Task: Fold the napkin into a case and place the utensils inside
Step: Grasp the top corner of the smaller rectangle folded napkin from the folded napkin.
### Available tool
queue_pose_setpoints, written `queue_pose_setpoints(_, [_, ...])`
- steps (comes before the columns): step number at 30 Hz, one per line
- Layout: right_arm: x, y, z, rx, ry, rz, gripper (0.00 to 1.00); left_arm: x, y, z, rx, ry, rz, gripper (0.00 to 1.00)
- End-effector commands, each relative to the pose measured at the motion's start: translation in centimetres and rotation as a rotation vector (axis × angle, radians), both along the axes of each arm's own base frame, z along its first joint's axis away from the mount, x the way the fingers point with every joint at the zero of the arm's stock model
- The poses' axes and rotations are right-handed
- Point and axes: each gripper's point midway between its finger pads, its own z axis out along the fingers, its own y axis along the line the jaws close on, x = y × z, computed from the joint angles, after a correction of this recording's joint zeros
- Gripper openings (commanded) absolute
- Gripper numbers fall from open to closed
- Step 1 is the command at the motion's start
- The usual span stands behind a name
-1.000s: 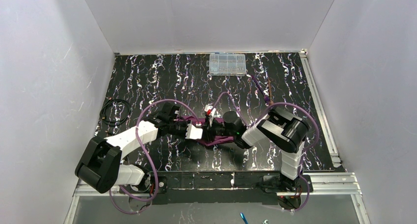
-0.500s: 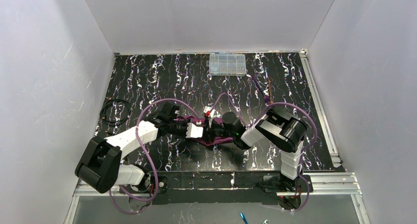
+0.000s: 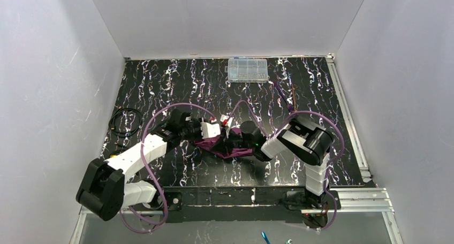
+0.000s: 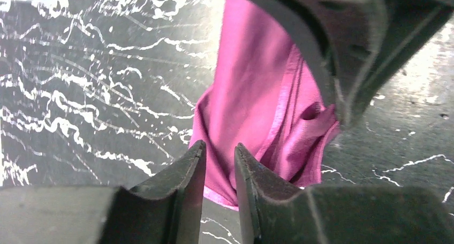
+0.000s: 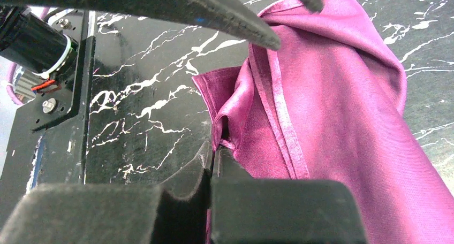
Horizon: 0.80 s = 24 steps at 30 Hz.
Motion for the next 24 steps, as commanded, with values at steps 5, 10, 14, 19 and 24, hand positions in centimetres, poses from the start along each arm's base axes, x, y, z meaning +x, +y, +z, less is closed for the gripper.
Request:
queue_pose_setpoints(5, [0.7,0.8,0.8,0.016,0.022,0.018,0.01,2.6,2.2,-1.0,0.029,0.09,0.247,0.31])
queue_pose_setpoints(10, [0.8,0.9,1.0,0.011,0.036,0.02,0.01,2.7,1.8,-2.2,0.037,0.105,0.221,0.27])
queue_pose_setpoints(14, [0.8,0.9,1.2,0.009,0.039,0.023,0.01,2.6,1.6,-2.7,0.05,0.114,0.191,0.26])
queue_pose_setpoints(19, [0.8,1.0,1.5,0.01,0.042,0.028,0.01,2.9,1.9,-3.3,0.069,0.095,0.189,0.26])
queue_pose_setpoints(24, [1.0,0.9,1.8,0.02,0.059,0.021,0.01,2.5,1.9,-3.9,0.073,0.103,0.18,0.23])
